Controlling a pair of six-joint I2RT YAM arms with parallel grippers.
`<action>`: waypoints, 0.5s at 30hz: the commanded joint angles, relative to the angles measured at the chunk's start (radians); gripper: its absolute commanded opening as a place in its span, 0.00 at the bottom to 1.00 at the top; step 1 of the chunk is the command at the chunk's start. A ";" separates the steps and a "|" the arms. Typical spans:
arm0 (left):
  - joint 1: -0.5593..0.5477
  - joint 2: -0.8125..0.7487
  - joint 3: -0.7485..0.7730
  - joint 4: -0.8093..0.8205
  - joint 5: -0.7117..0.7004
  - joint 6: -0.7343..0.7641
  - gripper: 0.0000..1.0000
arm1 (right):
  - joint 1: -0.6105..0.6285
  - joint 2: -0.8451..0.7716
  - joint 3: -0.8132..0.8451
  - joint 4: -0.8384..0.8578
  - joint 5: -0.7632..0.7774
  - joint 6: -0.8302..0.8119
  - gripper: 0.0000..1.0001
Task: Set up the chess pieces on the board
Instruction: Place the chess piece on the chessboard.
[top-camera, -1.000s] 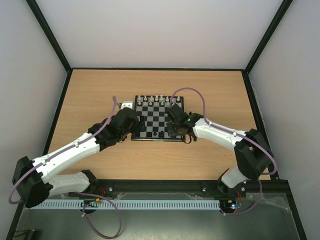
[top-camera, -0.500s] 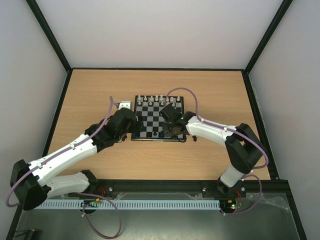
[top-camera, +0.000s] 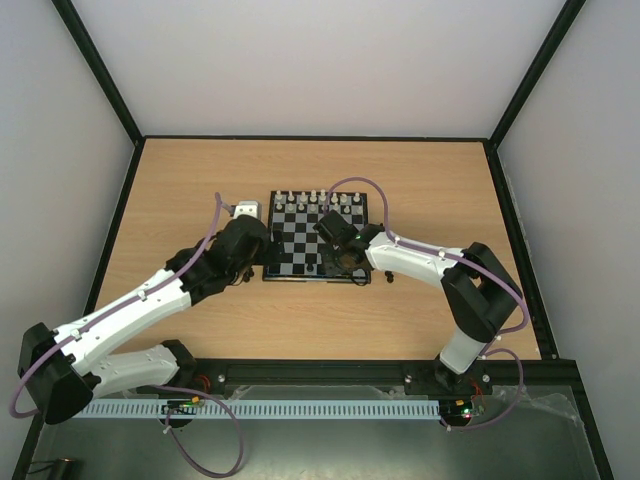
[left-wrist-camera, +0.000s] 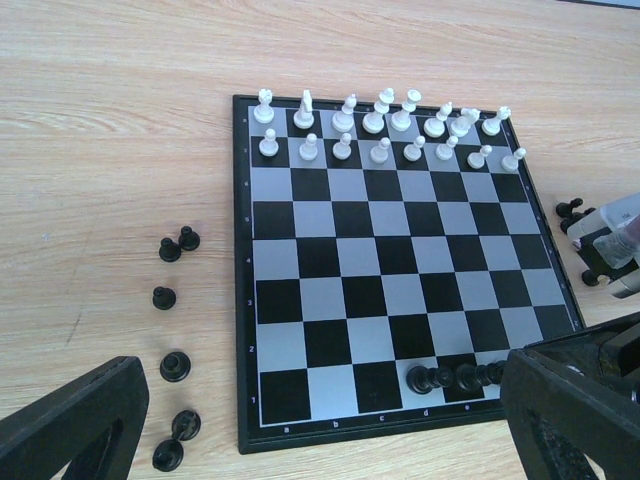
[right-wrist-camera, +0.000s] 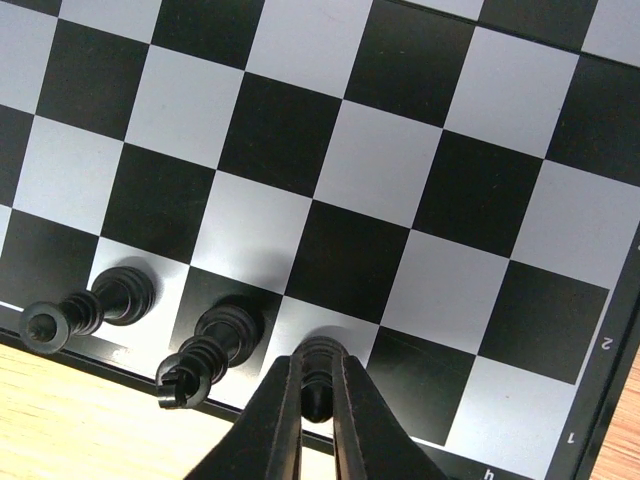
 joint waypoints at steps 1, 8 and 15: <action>0.009 -0.016 -0.015 0.000 -0.006 0.002 1.00 | 0.009 0.017 0.022 -0.046 -0.001 0.014 0.11; 0.012 -0.014 -0.016 0.003 -0.004 0.004 1.00 | 0.012 0.009 0.020 -0.047 -0.005 0.015 0.15; 0.014 -0.012 -0.019 0.004 -0.006 0.002 0.99 | 0.012 -0.010 0.011 -0.039 -0.016 0.017 0.33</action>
